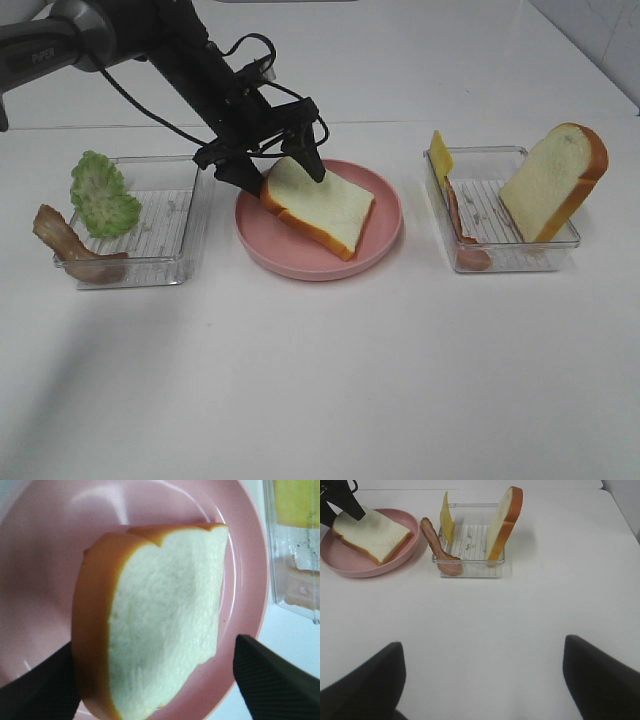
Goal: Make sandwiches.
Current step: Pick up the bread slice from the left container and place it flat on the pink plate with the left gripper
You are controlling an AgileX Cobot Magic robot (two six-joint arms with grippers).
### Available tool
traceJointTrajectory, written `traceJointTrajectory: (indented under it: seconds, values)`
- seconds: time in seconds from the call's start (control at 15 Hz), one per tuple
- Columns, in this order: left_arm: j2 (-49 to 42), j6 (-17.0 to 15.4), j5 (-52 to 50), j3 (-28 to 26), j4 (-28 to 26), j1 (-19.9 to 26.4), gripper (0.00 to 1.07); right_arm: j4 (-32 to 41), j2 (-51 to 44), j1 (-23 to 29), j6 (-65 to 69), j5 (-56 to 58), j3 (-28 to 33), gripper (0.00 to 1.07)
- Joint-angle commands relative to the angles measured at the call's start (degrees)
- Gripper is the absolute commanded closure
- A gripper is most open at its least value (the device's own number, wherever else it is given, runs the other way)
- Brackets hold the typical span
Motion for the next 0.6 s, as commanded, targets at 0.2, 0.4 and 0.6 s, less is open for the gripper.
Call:
traceJointTrajectory:
  seconds: [0.2,0.4,0.6]
  values:
    - [-0.1,-3.5,3.9,-6.4,10.6,-3.1,0.29,0.1,-0.6,-0.2,0.5,-0.5,0.1,0.27]
    - [0.0,-4.9,3.9,-6.4,12.7,-5.2,0.29,0.1,-0.6,-0.2,0.5,-0.5,0.1,0.27]
    - [-1.4,-5.9,3.9,-6.4,17.4,-6.1,0.29,0.1,-0.6,-0.2,0.5,-0.5,0.1,0.27]
